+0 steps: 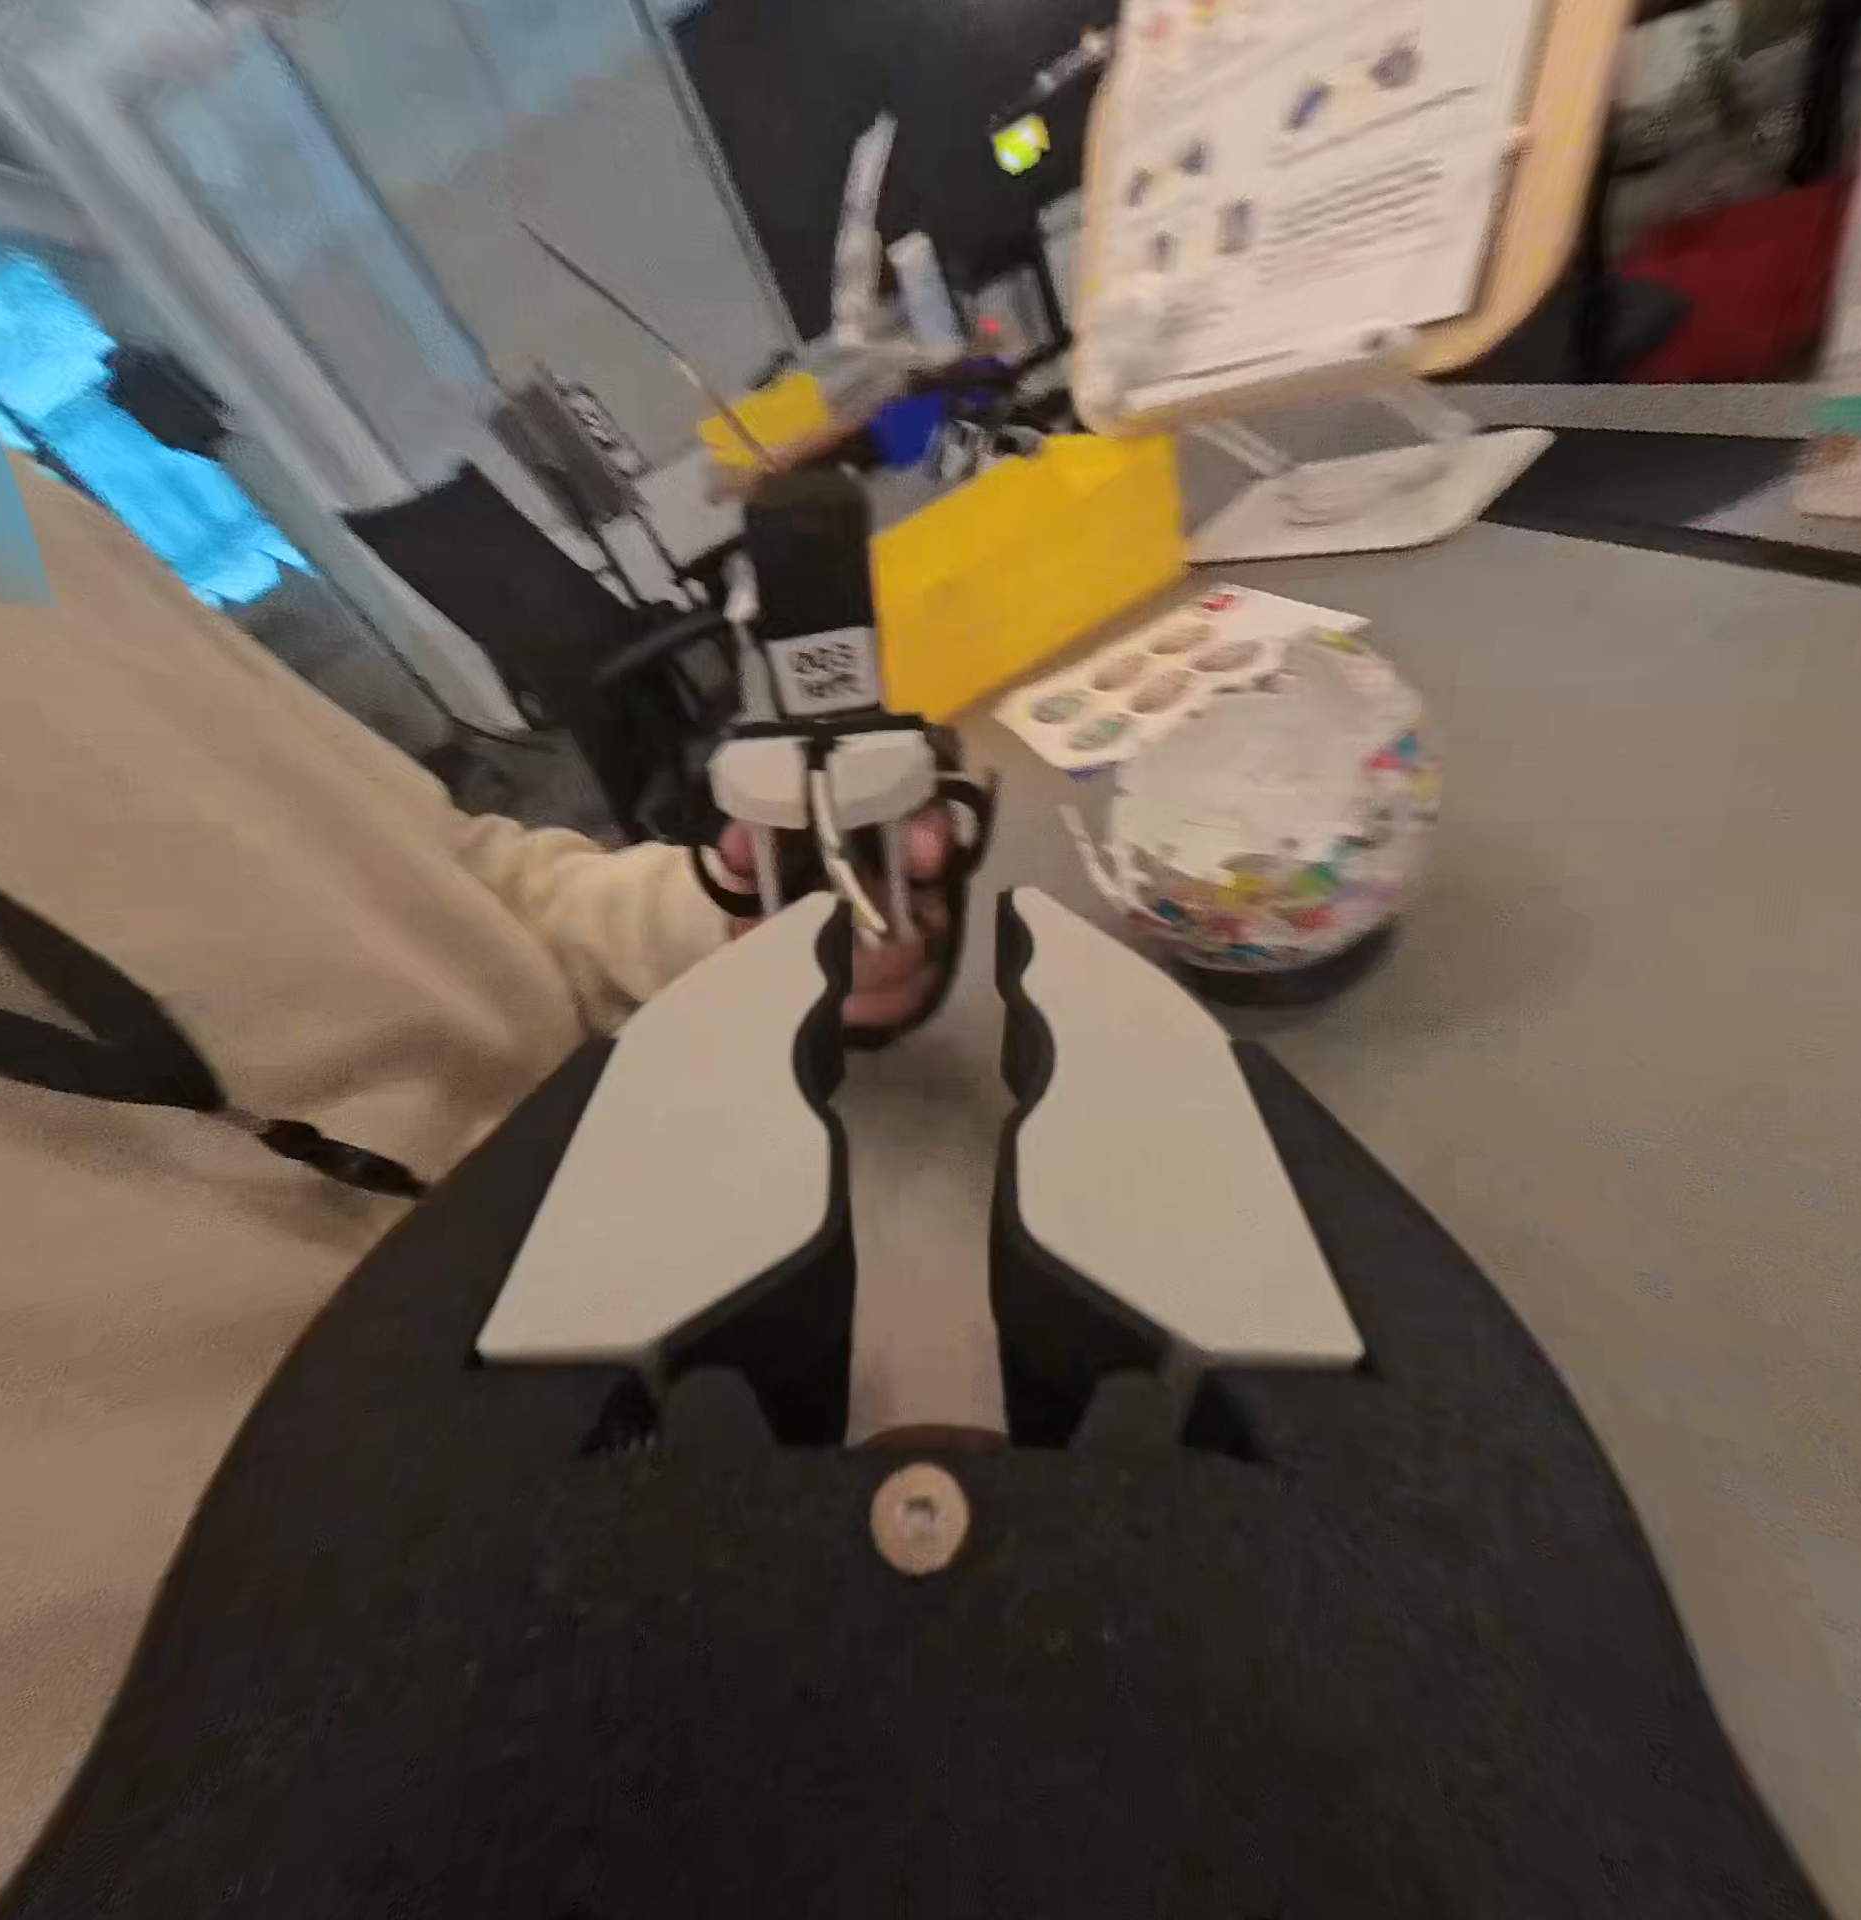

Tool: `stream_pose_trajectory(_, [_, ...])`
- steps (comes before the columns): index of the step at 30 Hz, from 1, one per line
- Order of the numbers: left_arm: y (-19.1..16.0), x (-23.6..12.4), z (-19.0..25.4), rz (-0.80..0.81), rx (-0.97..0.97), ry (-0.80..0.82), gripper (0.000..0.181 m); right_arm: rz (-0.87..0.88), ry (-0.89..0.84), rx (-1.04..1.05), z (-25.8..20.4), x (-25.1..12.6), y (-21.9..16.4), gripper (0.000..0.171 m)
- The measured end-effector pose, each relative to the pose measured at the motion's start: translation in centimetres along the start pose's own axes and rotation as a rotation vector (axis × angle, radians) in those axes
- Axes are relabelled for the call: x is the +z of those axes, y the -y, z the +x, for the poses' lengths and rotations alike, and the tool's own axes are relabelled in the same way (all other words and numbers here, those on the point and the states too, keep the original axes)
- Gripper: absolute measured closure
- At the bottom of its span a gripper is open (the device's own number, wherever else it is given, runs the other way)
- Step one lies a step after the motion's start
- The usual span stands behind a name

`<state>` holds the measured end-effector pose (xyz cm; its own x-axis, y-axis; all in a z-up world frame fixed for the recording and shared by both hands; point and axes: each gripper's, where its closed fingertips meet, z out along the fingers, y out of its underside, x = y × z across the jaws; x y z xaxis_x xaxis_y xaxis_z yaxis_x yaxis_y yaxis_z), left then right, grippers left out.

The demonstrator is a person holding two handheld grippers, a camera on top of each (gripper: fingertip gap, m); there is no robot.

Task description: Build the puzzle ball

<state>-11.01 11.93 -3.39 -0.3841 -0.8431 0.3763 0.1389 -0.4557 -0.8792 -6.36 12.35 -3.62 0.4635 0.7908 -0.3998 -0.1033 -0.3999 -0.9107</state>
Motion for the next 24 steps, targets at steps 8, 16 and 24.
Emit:
stream_pose_trajectory(8, [-0.4,0.8,0.2,0.042,-0.111,-0.075,0.18,0.047,0.116,0.001,-2.3,1.7,-1.6,0.158])
stream_pose_trajectory(16, [-1.5,0.5,-0.5,-0.012,-0.1,0.002,0.176,-0.06,0.094,-0.078,-2.3,2.3,-2.7,0.17])
stream_pose_trajectory(24, [0.6,-11.2,-6.5,-0.352,0.303,0.495,0.156,-0.44,-1.016,0.0,20.8,-20.0,-3.5,0.169])
